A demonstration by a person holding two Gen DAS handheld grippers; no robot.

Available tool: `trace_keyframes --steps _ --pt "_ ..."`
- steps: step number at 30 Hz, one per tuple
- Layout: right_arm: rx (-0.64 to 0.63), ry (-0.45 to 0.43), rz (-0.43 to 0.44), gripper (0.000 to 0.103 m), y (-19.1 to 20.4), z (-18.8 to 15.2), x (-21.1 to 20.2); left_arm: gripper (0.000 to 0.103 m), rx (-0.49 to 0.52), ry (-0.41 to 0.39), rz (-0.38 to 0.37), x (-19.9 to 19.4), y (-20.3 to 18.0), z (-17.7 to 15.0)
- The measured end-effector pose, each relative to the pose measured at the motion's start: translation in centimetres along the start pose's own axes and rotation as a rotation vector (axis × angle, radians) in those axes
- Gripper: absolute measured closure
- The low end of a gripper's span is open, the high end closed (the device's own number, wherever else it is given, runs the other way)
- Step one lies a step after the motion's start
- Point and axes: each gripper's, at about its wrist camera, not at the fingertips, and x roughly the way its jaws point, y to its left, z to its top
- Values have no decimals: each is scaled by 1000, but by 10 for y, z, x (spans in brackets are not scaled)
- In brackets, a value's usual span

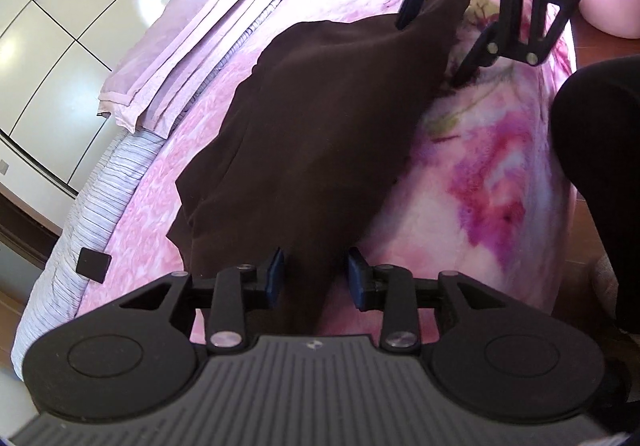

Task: Fold clothes
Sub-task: 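Grasp the folded shirt bundle with the left gripper while the right gripper grasps it too, then lift the folded shirt with both grippers and carry it toward the clothes stack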

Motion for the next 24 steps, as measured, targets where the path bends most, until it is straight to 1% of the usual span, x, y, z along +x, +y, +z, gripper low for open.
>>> trace_keyframes --steps 2,4,7,9,10,12,13,14,16,19,21,24 --pt "-16 1 -15 69 -3 1 1 71 24 8 18 2 0 1" --pt "-14 -8 -34 70 -5 -1 0 71 51 22 37 6 -2 1" --pt "13 0 -33 70 -2 -5 2 72 54 35 48 12 -2 0" --pt "25 -5 -43 70 0 -6 2 78 48 39 45 14 -3 1" --pt "38 -7 -45 70 0 -6 1 78 45 39 44 15 -3 1" --pt "65 -9 -47 65 0 -6 -1 79 29 38 39 15 -1 0" --pt "71 -15 -42 59 0 -6 -2 79 13 36 34 14 0 0" --pt "77 -21 -37 57 0 -6 -4 79 -2 35 29 14 2 0" --pt "13 -9 -66 56 6 -6 1 79 -32 32 19 14 6 -1" --pt "-83 7 -111 56 16 -4 9 78 -31 30 21 12 6 -1" --pt "-133 15 -135 56 20 -1 17 78 -18 30 29 11 3 0" --pt "-171 11 -157 57 19 5 31 74 53 32 72 11 -5 2"
